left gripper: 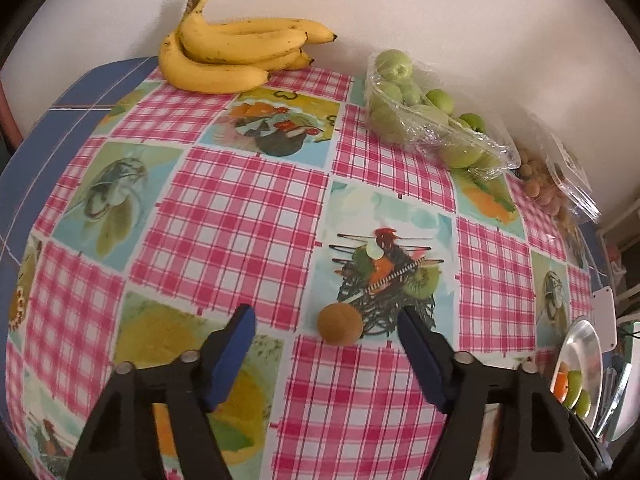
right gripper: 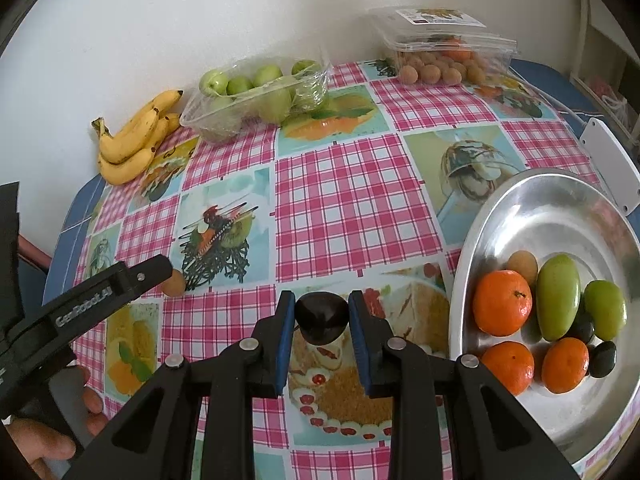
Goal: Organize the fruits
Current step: 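Close the left tool on the kiwi while the right tool lifts the black plum, then carry the kiwi in the left tool and the plum in the right tool over the bowl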
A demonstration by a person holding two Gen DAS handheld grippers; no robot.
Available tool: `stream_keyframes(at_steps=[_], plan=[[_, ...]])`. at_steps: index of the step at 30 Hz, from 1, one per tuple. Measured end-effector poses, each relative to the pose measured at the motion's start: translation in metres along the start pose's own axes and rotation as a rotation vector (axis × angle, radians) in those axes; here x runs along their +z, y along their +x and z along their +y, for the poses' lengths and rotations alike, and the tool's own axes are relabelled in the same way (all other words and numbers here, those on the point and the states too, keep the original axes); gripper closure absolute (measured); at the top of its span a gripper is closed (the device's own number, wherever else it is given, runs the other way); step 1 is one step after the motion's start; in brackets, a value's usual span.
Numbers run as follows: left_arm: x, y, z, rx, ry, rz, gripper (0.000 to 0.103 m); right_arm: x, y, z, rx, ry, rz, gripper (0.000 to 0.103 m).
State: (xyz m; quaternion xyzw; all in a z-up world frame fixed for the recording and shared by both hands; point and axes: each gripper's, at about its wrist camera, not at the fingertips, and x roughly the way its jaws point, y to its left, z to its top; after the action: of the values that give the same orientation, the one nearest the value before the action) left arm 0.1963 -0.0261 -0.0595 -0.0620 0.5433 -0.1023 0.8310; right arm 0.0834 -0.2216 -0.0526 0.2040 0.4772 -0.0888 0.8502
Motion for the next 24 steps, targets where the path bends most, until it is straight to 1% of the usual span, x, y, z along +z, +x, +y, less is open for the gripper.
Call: stream_keyframes(at_steps=[4, 6, 8, 12, 14, 24], plan=[[0.001, 0.01, 0.001, 0.008, -0.003, 0.011, 0.04, 0.001, 0.001, -0.002, 0.0, 0.001, -0.001, 0.075], [0.0, 0.014, 0.001, 0.011, -0.003, 0.019, 0.048, 0.001, 0.002, -0.002, 0.001, 0.006, 0.002, 0.075], [-0.001, 0.017, 0.002, 0.01, -0.004, 0.024, 0.05, 0.0, 0.004, -0.002, 0.001, 0.01, 0.006, 0.075], [-0.003, 0.022, 0.001, 0.005, -0.004, 0.026, 0.069, 0.0, 0.006, -0.003, -0.001, 0.012, 0.01, 0.075], [-0.002, 0.023, 0.0, -0.006, -0.006, 0.029, 0.075, 0.0, 0.006, -0.003, 0.0, 0.012, 0.009, 0.075], [-0.003, 0.017, 0.0, 0.003, -0.017, 0.039, 0.075, 0.0, 0.0, -0.001, -0.003, 0.009, 0.007, 0.075]])
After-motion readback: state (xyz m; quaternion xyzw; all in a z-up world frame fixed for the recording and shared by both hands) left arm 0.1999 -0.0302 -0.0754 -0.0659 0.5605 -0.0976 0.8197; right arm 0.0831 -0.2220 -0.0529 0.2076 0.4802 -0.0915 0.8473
